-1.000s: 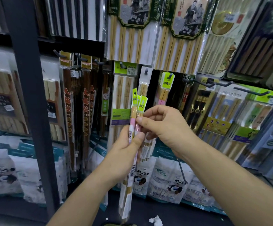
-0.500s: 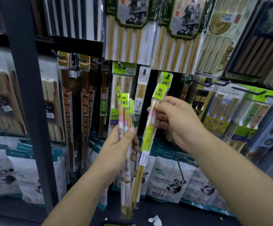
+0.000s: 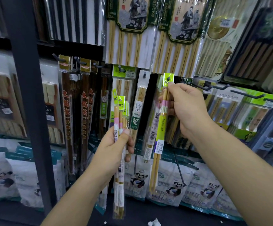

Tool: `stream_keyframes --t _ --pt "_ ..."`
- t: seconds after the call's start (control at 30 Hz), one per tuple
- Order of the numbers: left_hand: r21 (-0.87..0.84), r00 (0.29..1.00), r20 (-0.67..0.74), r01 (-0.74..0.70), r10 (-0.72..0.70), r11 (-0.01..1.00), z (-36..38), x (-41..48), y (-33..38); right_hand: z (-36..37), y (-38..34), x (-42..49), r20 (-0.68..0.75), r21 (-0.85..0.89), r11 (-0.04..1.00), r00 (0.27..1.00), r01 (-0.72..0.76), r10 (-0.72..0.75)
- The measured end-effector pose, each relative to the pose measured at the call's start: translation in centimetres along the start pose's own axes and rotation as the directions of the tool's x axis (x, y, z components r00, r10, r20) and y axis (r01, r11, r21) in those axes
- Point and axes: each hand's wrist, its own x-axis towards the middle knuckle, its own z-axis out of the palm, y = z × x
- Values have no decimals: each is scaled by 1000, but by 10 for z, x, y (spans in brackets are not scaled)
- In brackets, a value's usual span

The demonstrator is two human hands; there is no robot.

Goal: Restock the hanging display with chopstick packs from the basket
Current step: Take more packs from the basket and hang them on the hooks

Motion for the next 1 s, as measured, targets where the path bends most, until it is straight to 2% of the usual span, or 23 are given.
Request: stream_keyframes --t 0.33,0.5,0.57,0.63,0.73,0.8,1.0 --pt "16 1000 25 -16 16 1000 -3 -1 0 0 12 3 -80 -157 987 996 -39 27" --pt "-44 998 55 34 -32 998 2 -5 5 -2 20 -8 -167 -276 961 985 -1 -47" --pt "-85 996 49 81 -77 993 5 -6 7 -1 19 -17 -114 -297 953 989 58 -96" --pt "-107 993 41 111 -108 988 8 -6 6 5 18 -29 54 -313 941 992 128 -117" --pt "-16 997 46 61 -60 998 14 -7 5 17 22 -45 284 -295 928 948 227 -141" --pt "28 998 70 -11 9 1000 17 -9 5 22 26 -46 312 -275 929 937 246 -156" --pt "177 982 105 -172 156 969 13 -10 2 20 32 -43 270 -224 968 961 115 -52"
